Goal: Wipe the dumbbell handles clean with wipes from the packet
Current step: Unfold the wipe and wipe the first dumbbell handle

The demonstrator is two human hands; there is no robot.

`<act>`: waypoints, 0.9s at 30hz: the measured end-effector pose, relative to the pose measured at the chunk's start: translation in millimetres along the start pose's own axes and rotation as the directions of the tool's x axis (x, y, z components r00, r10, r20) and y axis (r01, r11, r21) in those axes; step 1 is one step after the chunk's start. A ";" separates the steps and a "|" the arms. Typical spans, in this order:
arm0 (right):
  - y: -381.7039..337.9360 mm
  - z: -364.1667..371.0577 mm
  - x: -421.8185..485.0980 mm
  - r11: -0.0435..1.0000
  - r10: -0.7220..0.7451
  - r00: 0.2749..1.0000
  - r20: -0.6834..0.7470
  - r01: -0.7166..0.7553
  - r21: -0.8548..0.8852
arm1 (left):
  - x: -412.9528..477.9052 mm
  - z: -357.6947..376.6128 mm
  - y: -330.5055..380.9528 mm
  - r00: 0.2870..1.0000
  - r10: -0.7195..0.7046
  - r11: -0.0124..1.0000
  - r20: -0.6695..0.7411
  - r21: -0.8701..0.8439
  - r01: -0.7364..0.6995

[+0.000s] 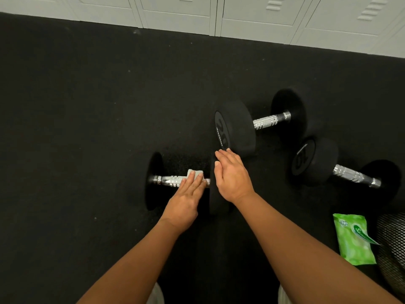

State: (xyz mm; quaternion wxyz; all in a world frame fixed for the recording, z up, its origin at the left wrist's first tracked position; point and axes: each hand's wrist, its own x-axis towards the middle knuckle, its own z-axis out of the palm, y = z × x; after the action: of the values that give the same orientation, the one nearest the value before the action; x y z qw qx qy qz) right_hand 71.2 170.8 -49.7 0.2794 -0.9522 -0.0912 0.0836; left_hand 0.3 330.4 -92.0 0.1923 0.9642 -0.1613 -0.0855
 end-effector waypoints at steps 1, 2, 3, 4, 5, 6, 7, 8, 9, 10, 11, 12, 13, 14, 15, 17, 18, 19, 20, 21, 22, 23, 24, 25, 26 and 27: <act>0.1 0.6 -0.1 1.000 0.000 1.000 0.000 0.000 0.002 | 1.4 -1.3 1.4 1.000 0.004 1.000 -0.001 0.000 -0.004; 0.1 0.7 -0.1 1.000 0.001 1.000 -0.001 -0.001 0.005 | 3.2 -3.0 4.4 1.000 -0.001 1.000 0.002 0.002 0.001; 0.0 0.4 0.5 1.000 0.005 1.000 -0.001 -0.005 0.006 | 5.3 -3.5 8.0 1.000 -0.010 1.000 0.018 0.010 0.010; -0.2 -0.5 0.9 1.000 0.008 1.000 0.000 -0.008 0.006 | 7.6 -4.1 12.2 0.999 -0.016 0.999 0.036 0.032 0.015; -0.6 -1.3 1.5 1.000 0.012 1.000 0.002 -0.012 0.003 | 9.1 -3.7 14.7 0.998 -0.022 0.999 0.052 0.051 0.019; -0.6 -2.0 2.0 1.000 0.012 1.000 0.004 -0.012 -0.001 | 9.0 -2.4 15.4 0.999 -0.025 0.998 0.047 0.053 0.022; -0.7 -2.3 2.3 1.000 0.012 1.000 0.006 -0.012 -0.006 | 8.2 -1.3 15.0 1.000 -0.010 0.999 0.008 0.043 0.009; -0.8 -2.1 2.2 1.000 0.011 1.000 0.008 -0.011 -0.010 | 6.2 -1.2 13.4 0.999 0.026 0.999 -0.022 0.047 -0.025; -1.1 -1.3 1.6 1.000 0.010 1.000 0.009 -0.010 -0.012 | 2.6 -1.5 11.1 0.998 0.057 0.997 -0.012 0.046 -0.056; -1.2 -0.5 0.4 1.000 0.009 1.000 0.007 -0.009 -0.012 | -0.8 0.3 7.4 0.997 0.080 0.996 -0.015 0.037 -0.079; -0.9 0.3 -1.0 1.000 0.007 1.000 0.001 -0.007 -0.010 | -2.7 2.0 4.2 0.997 0.077 0.997 -0.021 0.020 -0.076; -0.5 0.6 -2.2 1.000 0.005 1.000 -0.006 -0.005 -0.008 | -3.0 1.2 4.4 0.998 0.064 0.998 -0.029 -0.016 -0.065; -0.3 0.7 -3.0 1.000 0.004 1.000 -0.011 -0.004 -0.005 | -2.0 0.7 7.4 0.998 0.049 0.997 -0.041 -0.059 -0.052; -0.3 0.3 -3.5 1.000 0.004 1.000 -0.013 -0.004 -0.004 | -0.3 0.8 12.5 0.998 0.029 0.994 -0.056 -0.107 -0.035; -0.5 -0.1 -3.1 1.000 0.004 1.000 -0.013 -0.004 -0.005 | 1.3 3.7 17.5 0.998 0.004 0.989 -0.070 -0.145 -0.014; -0.8 -0.9 -1.9 1.000 0.006 1.000 -0.007 -0.006 -0.009 | -0.2 8.9 25.0 0.998 -0.019 0.984 -0.060 -0.180 0.008; -1.1 -1.1 -1.3 1.000 0.008 1.000 -0.003 -0.008 -0.010 | -3.1 10.5 24.6 0.998 -0.016 0.983 -0.058 -0.185 0.005; -1.5 -1.2 -1.1 1.000 0.010 1.000 0.001 -0.010 -0.009 | -6.6 11.2 20.8 0.998 -0.001 0.984 -0.067 -0.179 -0.011; -1.7 -0.9 -1.4 1.000 0.012 1.000 0.002 -0.012 -0.005 | -8.8 10.1 15.4 0.998 0.022 0.985 -0.065 -0.169 -0.032; -1.6 -0.5 -1.7 1.000 0.013 1.000 0.001 -0.013 0.000 | -9.2 7.1 9.7 0.998 0.035 0.986 -0.056 -0.161 -0.044; -1.1 -0.2 -2.0 1.000 0.014 1.000 0.000 -0.014 0.004 | -7.0 4.1 4.3 0.998 0.034 0.986 -0.049 -0.159 -0.041; -0.7 -0.1 -2.2 1.000 0.016 1.000 0.000 -0.016 0.008 | -2.5 1.3 -0.3 0.999 0.019 0.986 -0.041 -0.165 -0.026; -0.4 -0.1 -1.9 1.000 0.017 1.000 0.000 -0.017 0.009 | 3.9 -2.3 -3.4 0.999 -0.002 0.985 -0.036 -0.170 -0.004; -0.3 0.1 -1.3 1.000 0.018 1.000 0.002 -0.018 0.008 | 10.4 -4.9 -5.4 0.999 -0.020 0.987 -0.026 -0.158 0.015; -0.3 0.3 -0.6 1.000 0.017 1.000 0.003 -0.017 0.008 | 16.0 -6.5 -6.2 1.000 -0.027 0.991 -0.006 -0.129 0.026; -0.2 0.5 0.2 1.000 0.018 1.000 0.002 -0.018 0.012 | 19.8 -7.6 -6.2 0.999 -0.027 0.996 0.018 -0.086 0.029</act>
State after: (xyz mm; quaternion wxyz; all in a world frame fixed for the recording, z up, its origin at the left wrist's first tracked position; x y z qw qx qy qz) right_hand 71.2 171.3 -50.1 0.2841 -0.9512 -0.0825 0.0876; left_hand 22.2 331.7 -89.6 0.2313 0.9564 -0.1455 -0.1033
